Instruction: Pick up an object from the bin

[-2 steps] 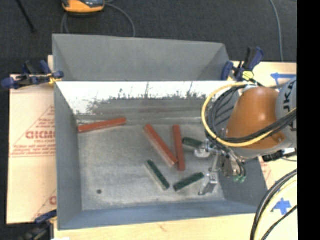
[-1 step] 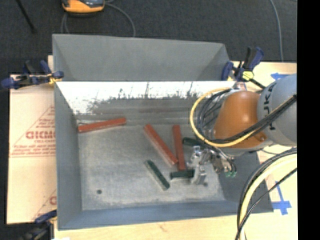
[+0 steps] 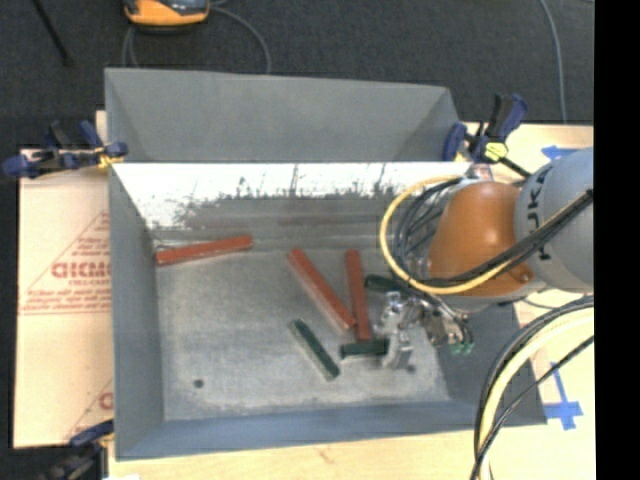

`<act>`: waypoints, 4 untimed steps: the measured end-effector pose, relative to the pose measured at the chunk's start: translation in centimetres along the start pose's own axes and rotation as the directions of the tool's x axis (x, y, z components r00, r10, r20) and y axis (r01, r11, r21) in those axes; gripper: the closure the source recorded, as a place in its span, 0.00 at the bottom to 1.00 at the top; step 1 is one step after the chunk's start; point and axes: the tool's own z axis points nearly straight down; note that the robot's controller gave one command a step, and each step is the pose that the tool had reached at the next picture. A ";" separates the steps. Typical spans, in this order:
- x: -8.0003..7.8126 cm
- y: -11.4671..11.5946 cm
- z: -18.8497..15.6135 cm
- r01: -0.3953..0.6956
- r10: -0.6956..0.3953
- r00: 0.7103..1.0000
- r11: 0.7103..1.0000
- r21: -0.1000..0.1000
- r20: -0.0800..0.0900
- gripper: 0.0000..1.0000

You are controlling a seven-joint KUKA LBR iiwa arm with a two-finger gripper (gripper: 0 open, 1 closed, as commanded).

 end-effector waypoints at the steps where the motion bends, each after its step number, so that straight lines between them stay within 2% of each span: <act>1: 0.1 0.0 -0.3 0.001 -0.001 1.000 1.000 -0.001 -0.003 1.00; 2: -0.3 -2.0 -3.4 0.235 -0.235 0.972 0.972 -0.002 -0.006 1.00; 3: 2.3 -1.9 -10.4 -0.249 0.249 0.968 0.968 0.000 -0.012 1.00; 4: 2.3 -2.0 -10.5 -0.249 0.249 0.968 0.968 0.001 -0.011 1.00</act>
Offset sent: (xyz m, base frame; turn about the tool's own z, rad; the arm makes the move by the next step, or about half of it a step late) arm 0.0095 -0.0445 0.0328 -0.4853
